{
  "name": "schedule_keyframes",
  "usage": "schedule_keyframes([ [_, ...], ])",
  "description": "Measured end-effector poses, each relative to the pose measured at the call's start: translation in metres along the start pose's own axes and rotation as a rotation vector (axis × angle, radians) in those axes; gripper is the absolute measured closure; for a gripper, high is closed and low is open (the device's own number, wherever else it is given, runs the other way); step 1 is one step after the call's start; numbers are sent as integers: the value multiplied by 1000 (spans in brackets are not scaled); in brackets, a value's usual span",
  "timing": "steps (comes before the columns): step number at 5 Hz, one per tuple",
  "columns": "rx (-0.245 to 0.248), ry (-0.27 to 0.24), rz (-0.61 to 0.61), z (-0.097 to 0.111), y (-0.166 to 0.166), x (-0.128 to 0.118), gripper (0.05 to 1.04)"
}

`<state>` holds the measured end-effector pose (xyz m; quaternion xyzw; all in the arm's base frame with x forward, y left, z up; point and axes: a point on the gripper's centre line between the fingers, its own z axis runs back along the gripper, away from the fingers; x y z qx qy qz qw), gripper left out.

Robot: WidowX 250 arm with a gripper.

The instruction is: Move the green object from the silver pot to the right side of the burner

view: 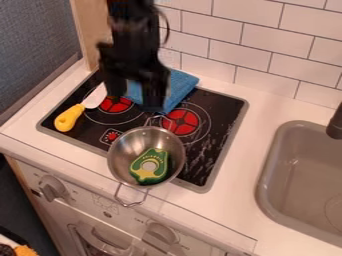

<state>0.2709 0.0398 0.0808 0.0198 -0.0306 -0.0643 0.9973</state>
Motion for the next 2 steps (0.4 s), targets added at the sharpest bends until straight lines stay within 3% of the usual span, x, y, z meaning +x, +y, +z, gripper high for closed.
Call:
schedule_keyframes([
  [1,26,72,-37,-28,-13,-22,84],
  [2,49,85,-98,-43,-33,-34,84],
])
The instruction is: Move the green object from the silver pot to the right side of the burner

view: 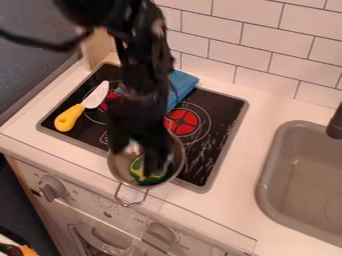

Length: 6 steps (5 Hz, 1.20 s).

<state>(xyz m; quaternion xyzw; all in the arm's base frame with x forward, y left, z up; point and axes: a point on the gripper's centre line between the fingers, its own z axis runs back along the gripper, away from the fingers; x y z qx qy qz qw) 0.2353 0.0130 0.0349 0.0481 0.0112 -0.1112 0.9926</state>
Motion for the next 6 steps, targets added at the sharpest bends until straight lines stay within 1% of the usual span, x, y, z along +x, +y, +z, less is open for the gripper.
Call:
schedule_keyframes([
  [1,20,-19,-17,-5,-13,1,84],
  [2,35,10,10,-20,-12,8,85],
  [3,48,42,84,-27,6,20,86],
  [4,28,50,152,-26,22,32,141],
  [5,-29,33,153,-18,32,39,414],
  [6,-90,-42,65,22,15,49,606],
])
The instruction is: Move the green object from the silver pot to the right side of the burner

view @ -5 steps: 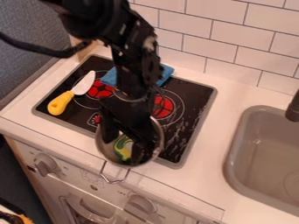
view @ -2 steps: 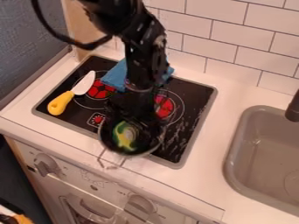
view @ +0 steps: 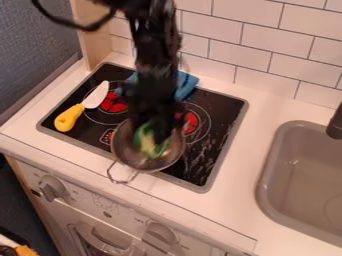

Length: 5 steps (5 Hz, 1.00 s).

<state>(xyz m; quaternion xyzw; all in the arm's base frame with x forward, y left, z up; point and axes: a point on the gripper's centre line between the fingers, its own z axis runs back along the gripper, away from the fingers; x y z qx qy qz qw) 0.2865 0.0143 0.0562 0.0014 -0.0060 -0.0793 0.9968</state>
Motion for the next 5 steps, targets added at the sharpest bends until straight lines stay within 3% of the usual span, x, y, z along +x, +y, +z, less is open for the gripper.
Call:
schedule_keyframes([
  [1,-44,-59,-38,33,-12,15,606],
  [2,-62,-97,-22,44,-19,52,606],
  [3,-44,-83,19,21,-18,94,606],
  [4,4,-43,35,-5,-15,112,606],
  [5,53,-4,10,-21,-17,113,523],
])
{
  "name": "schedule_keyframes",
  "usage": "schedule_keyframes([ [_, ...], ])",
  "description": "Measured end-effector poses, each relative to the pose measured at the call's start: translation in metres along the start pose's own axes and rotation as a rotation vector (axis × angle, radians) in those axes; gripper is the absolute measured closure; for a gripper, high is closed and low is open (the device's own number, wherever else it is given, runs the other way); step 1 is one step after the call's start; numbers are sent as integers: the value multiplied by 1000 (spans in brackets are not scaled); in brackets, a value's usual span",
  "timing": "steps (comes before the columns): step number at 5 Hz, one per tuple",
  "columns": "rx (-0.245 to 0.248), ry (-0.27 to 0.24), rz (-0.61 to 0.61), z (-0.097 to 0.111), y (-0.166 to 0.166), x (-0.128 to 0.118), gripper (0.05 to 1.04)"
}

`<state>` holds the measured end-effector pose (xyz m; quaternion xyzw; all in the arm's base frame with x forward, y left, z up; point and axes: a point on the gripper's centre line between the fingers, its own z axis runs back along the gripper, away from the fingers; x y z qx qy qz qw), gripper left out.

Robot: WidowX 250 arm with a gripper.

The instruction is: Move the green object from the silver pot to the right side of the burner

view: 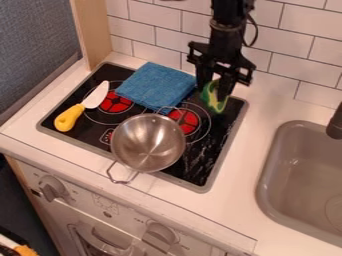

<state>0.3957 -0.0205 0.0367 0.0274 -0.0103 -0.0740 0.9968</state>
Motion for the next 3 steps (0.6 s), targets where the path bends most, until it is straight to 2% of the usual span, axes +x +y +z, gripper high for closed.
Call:
schedule_keyframes([
  [1,16,6,-4,-1,-2,-1,218],
  [2,-3,4,-5,4,-4,-7,73],
  [3,-9,-47,34,35,6,-15,77],
])
